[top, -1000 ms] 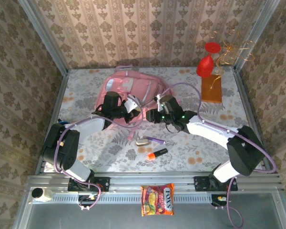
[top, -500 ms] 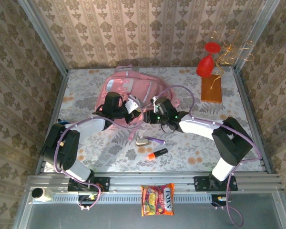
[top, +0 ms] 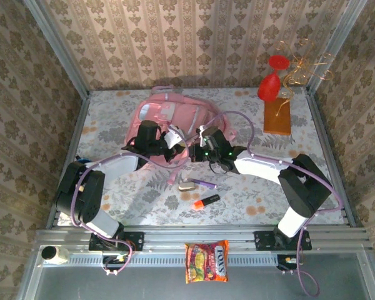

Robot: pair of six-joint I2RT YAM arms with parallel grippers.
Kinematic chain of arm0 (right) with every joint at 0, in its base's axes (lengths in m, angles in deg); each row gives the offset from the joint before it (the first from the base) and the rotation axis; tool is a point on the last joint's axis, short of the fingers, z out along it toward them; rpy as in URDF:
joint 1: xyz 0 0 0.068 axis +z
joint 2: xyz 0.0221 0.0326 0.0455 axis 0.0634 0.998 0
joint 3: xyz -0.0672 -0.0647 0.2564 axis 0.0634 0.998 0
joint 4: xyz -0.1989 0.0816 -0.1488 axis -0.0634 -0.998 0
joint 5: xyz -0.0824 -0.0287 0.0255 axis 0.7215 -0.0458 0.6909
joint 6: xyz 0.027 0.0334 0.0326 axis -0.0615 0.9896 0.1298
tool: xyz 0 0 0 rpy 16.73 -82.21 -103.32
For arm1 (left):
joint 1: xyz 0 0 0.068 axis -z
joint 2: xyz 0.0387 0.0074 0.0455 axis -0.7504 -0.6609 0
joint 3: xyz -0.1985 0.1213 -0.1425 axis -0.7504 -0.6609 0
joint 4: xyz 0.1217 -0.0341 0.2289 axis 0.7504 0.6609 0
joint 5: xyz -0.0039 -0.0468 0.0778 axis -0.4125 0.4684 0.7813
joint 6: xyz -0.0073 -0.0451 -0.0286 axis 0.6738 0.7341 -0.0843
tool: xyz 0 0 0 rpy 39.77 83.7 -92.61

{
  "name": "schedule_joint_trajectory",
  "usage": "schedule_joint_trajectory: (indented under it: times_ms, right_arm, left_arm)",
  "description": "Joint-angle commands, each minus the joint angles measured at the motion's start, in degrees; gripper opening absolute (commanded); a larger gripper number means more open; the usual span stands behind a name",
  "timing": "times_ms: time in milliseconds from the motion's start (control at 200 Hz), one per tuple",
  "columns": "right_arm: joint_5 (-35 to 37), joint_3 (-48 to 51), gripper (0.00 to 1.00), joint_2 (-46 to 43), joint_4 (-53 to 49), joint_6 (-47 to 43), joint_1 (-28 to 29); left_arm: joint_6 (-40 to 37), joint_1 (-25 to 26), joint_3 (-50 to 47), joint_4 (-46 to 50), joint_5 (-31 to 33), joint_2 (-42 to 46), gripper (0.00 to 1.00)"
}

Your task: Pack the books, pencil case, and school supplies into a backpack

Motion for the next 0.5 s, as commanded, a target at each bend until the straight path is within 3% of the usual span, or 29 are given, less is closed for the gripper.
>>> schedule_joint_trajectory:
  times_ms: [0,275,495]
  right_arm:
    - [4.4,-0.2,0.00,-4.5,-0.9,-0.1,-0.7]
    - [13.8,1.3,0.00,-10.0,-16.4,1.2,-2.8]
    - [15.7,0.2,0.00,-10.3,-19.2,-2.6,-4.5]
  left_arm:
    - [-1.5,0.9,1.6,-0.7,-3.5,1.4,0.00]
    - [-4.9,0.9,1.6,1.6,-0.2,1.5,0.00]
    - [-5.0,0.9,1.4,1.7,-0.8,1.9,0.00]
